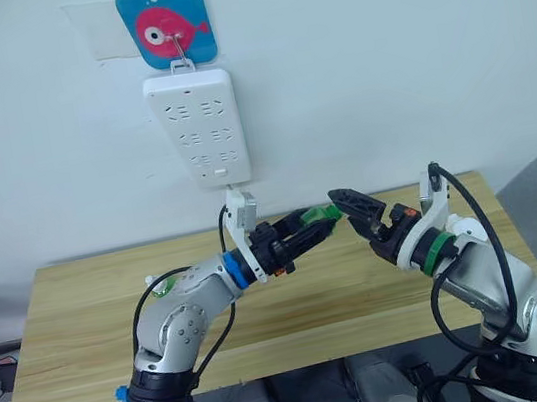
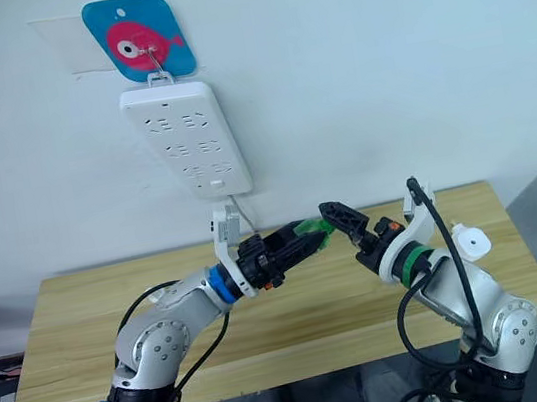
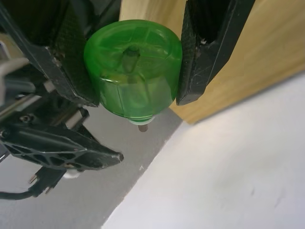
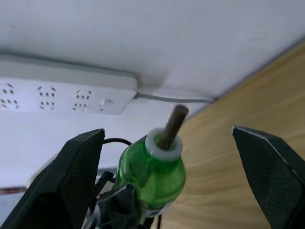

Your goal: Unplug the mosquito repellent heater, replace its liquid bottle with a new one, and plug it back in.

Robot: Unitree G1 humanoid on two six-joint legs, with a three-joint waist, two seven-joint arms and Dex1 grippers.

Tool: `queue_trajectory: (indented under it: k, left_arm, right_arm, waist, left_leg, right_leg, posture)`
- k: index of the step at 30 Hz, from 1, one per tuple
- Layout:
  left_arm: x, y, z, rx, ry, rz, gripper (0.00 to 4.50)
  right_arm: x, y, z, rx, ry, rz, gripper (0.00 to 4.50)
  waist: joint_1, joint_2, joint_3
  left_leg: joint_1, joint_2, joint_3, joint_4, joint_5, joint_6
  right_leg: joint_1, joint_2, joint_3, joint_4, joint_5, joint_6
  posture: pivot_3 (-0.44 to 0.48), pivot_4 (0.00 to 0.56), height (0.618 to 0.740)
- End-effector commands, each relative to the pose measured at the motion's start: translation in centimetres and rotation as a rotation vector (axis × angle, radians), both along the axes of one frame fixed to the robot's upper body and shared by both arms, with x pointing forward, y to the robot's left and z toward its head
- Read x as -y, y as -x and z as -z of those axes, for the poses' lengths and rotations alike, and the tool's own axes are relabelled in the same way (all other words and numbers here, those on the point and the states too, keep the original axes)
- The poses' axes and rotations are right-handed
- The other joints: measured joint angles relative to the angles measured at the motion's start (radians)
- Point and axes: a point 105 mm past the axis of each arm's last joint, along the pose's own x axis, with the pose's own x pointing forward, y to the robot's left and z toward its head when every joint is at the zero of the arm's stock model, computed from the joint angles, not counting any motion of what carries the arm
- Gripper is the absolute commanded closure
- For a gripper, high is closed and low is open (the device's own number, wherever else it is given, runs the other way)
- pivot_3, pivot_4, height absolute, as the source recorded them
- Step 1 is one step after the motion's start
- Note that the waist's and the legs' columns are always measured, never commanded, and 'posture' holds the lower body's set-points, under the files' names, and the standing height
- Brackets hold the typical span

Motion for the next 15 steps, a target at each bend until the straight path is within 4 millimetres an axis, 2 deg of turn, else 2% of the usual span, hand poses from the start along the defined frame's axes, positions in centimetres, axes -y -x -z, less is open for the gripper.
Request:
queue_trajectory:
  k: [1,5,15]
  left_arm:
    - [0.94,0.75,-1.06,0.072,0.007,0.032,2.28]
    - [1.13,1.45,-0.83,0.072,-0.002,0.051,2.28]
    - [1.10,1.65,-0.73,0.069,-0.009,0.054,2.28]
  right_arm:
    - [-0.80,0.62,-1.15,0.016,-0.054,-0.027,0.02]
    - [-0.80,0.55,-1.35,0.013,-0.064,-0.018,0.02]
    - [-0.50,0.39,-1.47,0.010,-0.063,0.004,0.02]
  waist:
    - [0.000,0.000,0.000]
    - [0.001,0.000,0.000]
    - [0.004,0.000,0.000]
  left_leg:
    - [0.000,0.000,0.000,0.000,0.000,0.000]
    - [0.001,0.001,-0.001,-0.001,0.001,-0.001]
    - [0.001,0.002,0.000,-0.001,0.001,-0.002]
  right_leg:
    - [0.000,0.001,0.000,0.000,0.000,0.000]
    - [0.000,0.002,0.000,0.000,0.000,0.000]
    - [0.000,0.002,0.000,0.001,0.000,0.000]
  posture:
    - [-0.162,0.230,0.740]
    - [-0.160,0.235,0.740]
    - [-0.163,0.239,0.740]
